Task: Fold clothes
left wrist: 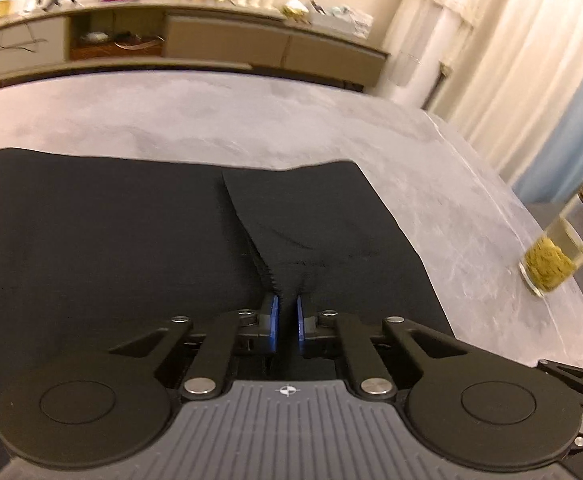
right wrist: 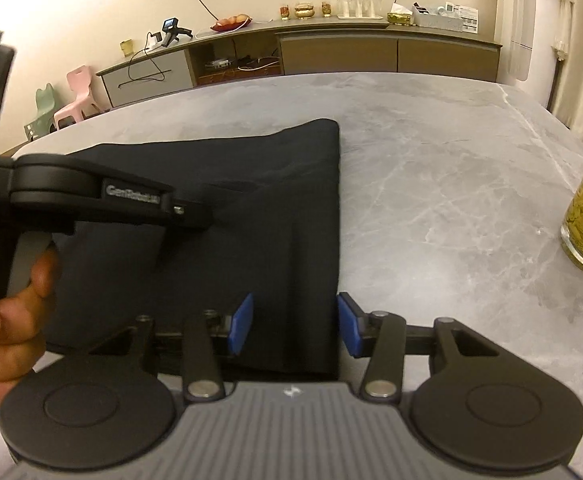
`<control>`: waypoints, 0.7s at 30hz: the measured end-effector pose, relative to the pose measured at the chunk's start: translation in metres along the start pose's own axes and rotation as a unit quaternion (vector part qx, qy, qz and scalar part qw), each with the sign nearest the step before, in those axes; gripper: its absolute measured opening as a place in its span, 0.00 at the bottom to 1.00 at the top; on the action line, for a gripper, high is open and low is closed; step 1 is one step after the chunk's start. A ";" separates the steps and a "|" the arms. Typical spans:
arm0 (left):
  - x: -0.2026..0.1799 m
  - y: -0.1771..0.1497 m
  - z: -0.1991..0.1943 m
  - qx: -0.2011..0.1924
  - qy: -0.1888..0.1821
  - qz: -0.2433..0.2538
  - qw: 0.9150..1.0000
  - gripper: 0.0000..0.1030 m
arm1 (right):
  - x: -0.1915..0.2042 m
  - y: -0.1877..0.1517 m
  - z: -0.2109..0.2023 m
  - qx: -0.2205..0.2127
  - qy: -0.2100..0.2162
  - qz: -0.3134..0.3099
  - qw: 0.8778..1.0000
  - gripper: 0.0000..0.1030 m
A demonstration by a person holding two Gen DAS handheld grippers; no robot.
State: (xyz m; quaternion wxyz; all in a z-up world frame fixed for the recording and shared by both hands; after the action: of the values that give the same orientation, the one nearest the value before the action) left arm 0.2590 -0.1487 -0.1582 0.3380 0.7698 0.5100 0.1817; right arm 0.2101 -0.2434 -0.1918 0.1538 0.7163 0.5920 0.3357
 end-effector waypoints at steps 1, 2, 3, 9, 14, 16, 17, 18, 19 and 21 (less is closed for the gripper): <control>0.005 0.000 -0.007 -0.006 0.005 -0.005 1.000 0.08 | 0.002 0.000 -0.001 -0.003 0.003 -0.004 1.000 0.45; 0.010 -0.001 -0.014 -0.012 0.010 -0.011 1.000 0.08 | 0.006 -0.001 -0.003 -0.005 0.009 -0.009 1.000 0.45; 0.015 -0.001 -0.020 -0.018 0.015 -0.016 1.000 0.08 | 0.011 -0.001 -0.004 -0.007 0.014 -0.014 1.000 0.45; 0.037 -0.011 -0.024 0.008 0.035 -0.027 0.999 0.10 | 0.025 -0.008 0.005 0.003 0.007 -0.039 0.999 0.47; 0.049 -0.007 -0.033 0.010 0.051 -0.038 0.998 0.28 | 0.026 -0.009 0.000 -0.001 0.011 -0.051 0.999 0.12; 0.054 0.002 -0.045 -0.006 0.060 -0.052 0.997 0.34 | 0.027 -0.007 -0.006 -0.020 0.007 -0.063 0.998 0.09; 0.056 0.008 -0.052 -0.015 0.063 -0.057 0.996 0.39 | 0.029 -0.006 -0.010 -0.028 0.007 -0.068 0.997 0.08; 0.053 0.017 -0.057 -0.024 0.059 -0.052 0.997 0.42 | 0.031 -0.006 -0.013 -0.034 0.007 -0.072 0.997 0.08; 0.047 0.027 -0.059 -0.029 0.044 -0.044 0.998 0.44 | 0.034 -0.005 -0.015 -0.041 0.006 -0.078 0.996 0.07; 0.023 0.046 -0.051 -0.018 -0.002 -0.007 1.000 0.59 | 0.042 -0.005 -0.021 -0.057 -0.001 -0.098 0.994 0.07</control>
State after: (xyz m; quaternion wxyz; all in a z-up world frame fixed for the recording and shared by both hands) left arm 0.2667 -0.1219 -0.0912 0.3545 0.7601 0.5114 0.1871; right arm 0.1959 -0.2062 -0.1672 0.2268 0.6454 0.6390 0.3517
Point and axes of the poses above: each gripper's, at about its wrist camera, not at the fingertips, and z roughly the way its jaws point, x to its left, y to its top, the point moved 8 cm from there along z, roughly the way its jaws point, and after that the axes turned 15 degrees about z, right-handed, at the moved point
